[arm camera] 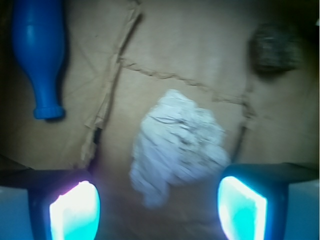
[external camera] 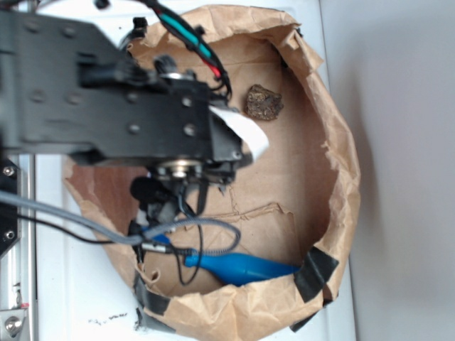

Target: Grab the white paper.

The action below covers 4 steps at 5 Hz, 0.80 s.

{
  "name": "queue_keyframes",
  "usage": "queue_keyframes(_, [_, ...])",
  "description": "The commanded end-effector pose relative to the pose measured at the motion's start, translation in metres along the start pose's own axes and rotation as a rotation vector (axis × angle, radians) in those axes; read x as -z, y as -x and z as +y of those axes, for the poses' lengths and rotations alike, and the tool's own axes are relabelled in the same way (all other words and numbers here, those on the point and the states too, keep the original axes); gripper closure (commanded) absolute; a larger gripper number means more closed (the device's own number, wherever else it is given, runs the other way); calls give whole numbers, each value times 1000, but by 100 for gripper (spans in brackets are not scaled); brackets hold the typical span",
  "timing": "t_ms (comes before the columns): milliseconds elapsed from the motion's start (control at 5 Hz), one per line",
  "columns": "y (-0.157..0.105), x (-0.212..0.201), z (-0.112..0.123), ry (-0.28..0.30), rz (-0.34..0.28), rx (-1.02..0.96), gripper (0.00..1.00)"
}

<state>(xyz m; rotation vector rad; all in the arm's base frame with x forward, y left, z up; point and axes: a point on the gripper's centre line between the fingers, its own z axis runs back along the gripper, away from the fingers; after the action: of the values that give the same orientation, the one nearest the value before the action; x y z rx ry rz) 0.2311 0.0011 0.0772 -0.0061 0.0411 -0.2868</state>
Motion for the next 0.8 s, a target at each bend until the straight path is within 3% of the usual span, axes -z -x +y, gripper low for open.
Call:
queue_keyframes(0, [-21, -3, -7, 33, -120, -3, 0])
queue_keyframes(200, [-35, 10, 0, -10, -91, -30, 0])
queue_keyframes(400, [-36, 24, 1, -70, -83, -65, 100])
queue_keyframes(600, [-33, 17, -2, -74, -128, -40, 100])
